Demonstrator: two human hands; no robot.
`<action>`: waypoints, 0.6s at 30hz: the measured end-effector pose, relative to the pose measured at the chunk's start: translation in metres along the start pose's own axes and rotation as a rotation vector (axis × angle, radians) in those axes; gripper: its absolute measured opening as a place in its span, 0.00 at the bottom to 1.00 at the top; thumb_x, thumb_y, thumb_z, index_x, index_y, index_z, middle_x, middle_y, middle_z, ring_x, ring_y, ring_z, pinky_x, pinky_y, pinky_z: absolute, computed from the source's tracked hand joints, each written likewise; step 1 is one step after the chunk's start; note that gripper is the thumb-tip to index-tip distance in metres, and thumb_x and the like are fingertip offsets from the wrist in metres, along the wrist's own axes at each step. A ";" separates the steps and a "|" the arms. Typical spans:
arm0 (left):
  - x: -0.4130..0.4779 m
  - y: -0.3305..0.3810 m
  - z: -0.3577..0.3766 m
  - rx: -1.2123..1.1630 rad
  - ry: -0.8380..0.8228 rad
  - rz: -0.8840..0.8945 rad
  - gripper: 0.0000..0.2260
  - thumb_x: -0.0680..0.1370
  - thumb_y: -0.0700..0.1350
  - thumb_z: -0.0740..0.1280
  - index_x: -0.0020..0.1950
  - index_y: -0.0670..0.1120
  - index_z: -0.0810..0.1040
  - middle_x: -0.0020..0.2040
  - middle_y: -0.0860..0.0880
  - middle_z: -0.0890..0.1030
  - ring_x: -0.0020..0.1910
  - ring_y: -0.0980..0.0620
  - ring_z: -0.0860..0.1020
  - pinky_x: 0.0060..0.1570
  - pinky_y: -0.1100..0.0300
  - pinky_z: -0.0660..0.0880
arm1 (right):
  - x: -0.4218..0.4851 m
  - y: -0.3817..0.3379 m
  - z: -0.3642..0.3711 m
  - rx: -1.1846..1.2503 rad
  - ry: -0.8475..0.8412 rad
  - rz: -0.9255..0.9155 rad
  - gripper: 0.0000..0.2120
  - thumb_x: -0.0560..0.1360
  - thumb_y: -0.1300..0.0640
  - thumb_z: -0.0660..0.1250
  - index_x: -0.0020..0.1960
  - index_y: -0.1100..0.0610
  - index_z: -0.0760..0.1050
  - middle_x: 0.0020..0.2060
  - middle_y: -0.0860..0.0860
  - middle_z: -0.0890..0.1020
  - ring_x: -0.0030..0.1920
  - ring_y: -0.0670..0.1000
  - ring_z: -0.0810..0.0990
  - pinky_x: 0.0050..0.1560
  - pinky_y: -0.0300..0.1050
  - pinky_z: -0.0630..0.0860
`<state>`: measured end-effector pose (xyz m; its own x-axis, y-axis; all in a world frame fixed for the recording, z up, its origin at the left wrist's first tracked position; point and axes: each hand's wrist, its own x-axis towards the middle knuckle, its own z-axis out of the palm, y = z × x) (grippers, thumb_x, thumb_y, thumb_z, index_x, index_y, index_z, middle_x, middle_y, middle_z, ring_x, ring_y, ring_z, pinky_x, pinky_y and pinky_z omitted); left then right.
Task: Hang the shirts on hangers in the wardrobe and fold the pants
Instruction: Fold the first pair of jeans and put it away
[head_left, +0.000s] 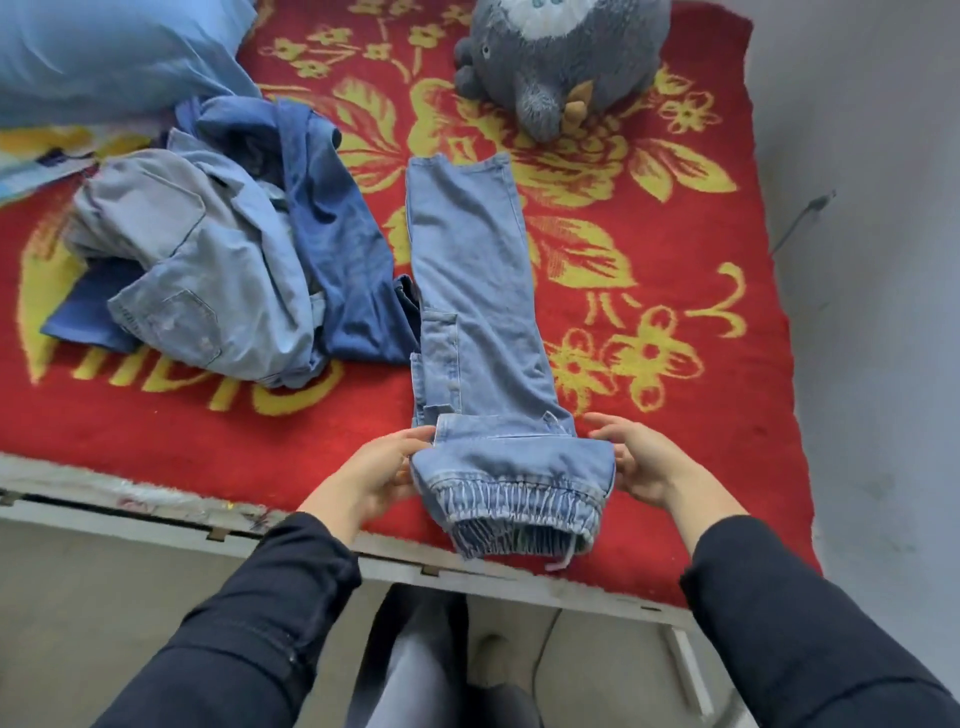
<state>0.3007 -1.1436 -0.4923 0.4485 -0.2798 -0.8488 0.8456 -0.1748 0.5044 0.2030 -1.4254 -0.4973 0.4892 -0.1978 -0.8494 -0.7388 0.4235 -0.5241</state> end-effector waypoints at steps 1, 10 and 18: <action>0.008 0.022 0.001 -0.082 -0.001 0.001 0.15 0.78 0.35 0.62 0.64 0.41 0.76 0.31 0.48 0.81 0.24 0.56 0.75 0.23 0.65 0.74 | 0.006 -0.018 0.006 0.081 -0.007 -0.014 0.14 0.75 0.65 0.61 0.59 0.57 0.75 0.37 0.55 0.77 0.31 0.49 0.73 0.22 0.37 0.71; 0.122 0.183 0.001 -0.334 0.141 -0.005 0.10 0.80 0.34 0.57 0.39 0.38 0.71 0.23 0.47 0.77 0.17 0.55 0.75 0.24 0.66 0.76 | 0.101 -0.176 0.069 0.248 0.074 -0.146 0.06 0.72 0.63 0.62 0.46 0.62 0.76 0.33 0.52 0.74 0.28 0.48 0.75 0.26 0.38 0.75; 0.196 0.295 -0.002 -0.434 0.154 0.081 0.09 0.80 0.34 0.58 0.40 0.38 0.69 0.34 0.44 0.77 0.19 0.56 0.77 0.36 0.65 0.77 | 0.183 -0.280 0.114 0.303 0.120 -0.224 0.10 0.75 0.61 0.61 0.36 0.61 0.70 0.17 0.48 0.70 0.14 0.43 0.65 0.17 0.34 0.67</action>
<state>0.6388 -1.2482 -0.5105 0.5280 -0.1267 -0.8398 0.8343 0.2625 0.4849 0.5519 -1.4791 -0.4988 0.5518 -0.4090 -0.7268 -0.4413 0.5963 -0.6706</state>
